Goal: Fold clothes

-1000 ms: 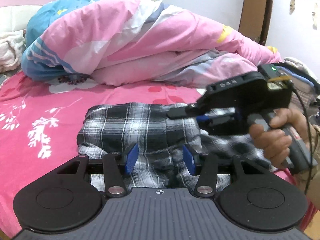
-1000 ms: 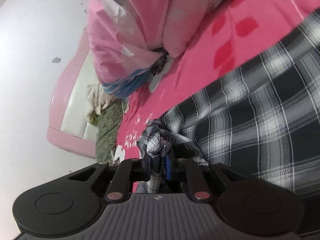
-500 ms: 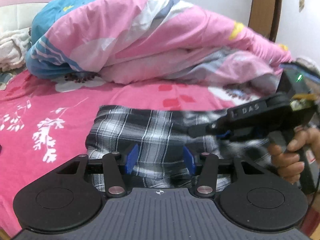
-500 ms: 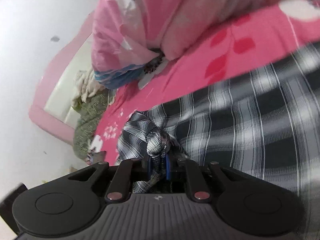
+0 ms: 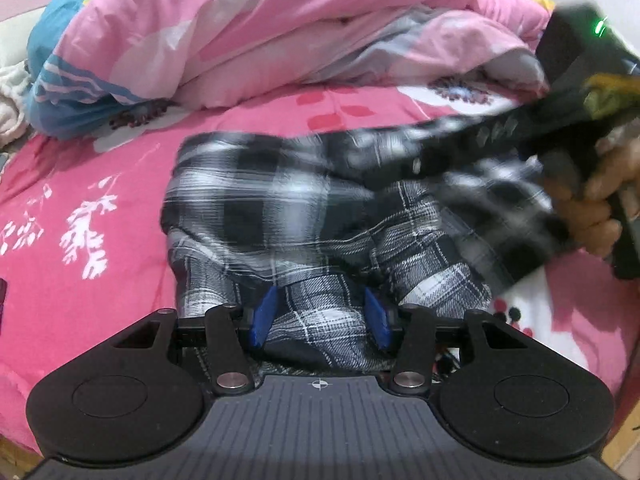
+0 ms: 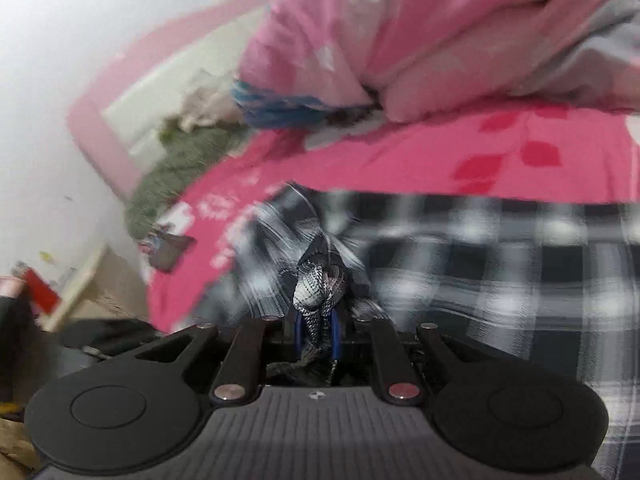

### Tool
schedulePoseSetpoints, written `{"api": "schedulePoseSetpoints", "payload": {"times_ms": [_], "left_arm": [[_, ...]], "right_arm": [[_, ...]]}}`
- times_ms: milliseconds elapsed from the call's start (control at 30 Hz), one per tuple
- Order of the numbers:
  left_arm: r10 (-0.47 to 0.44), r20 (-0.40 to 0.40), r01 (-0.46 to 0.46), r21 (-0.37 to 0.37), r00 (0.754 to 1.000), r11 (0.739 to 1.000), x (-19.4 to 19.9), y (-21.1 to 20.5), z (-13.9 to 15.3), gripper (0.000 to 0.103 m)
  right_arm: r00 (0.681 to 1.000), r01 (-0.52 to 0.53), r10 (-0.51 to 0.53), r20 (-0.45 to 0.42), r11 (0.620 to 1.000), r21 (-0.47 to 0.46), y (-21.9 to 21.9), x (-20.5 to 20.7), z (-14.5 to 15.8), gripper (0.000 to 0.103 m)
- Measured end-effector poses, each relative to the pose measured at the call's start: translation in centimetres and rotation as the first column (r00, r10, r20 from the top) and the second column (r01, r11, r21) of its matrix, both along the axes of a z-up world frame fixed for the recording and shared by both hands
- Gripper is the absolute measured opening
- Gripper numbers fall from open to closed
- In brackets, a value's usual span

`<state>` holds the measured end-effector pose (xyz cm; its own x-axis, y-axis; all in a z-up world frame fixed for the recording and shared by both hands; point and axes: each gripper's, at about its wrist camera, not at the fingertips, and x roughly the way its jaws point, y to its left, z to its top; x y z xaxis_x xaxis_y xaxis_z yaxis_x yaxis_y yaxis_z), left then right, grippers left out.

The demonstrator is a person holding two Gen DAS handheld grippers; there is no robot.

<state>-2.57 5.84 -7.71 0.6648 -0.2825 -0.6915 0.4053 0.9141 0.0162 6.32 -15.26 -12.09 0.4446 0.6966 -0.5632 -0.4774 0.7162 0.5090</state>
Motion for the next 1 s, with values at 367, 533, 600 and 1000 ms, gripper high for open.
{"api": "schedulePoseSetpoints", "payload": {"times_ms": [367,533,600,1000], "left_arm": [[-0.007,0.019,0.008,-0.053,1.0,0.999,1.1,-2.3,-0.3,0.051],[0.007,-0.016,-0.009,-0.112,1.0,0.994,1.5,-1.3,-0.4,0.052],[0.009,-0.02,-0.012,-0.121,1.0,0.993,1.4,-1.2,-0.4,0.052],[0.024,-0.05,-0.032,-0.169,0.998,0.985,1.8,-0.5,-0.7,0.055]], "right_arm": [[0.984,0.16,-0.138,-0.117,0.964,0.21,-4.2,-1.1,0.3,0.043],[0.972,0.184,-0.145,-0.185,0.959,0.217,-5.0,-1.7,-0.6,0.054],[0.974,0.164,-0.127,-0.19,0.967,0.196,-4.3,-2.1,-0.9,0.057],[0.981,0.126,-0.116,-0.158,0.991,0.053,-0.5,-3.1,-1.1,0.064]]}}
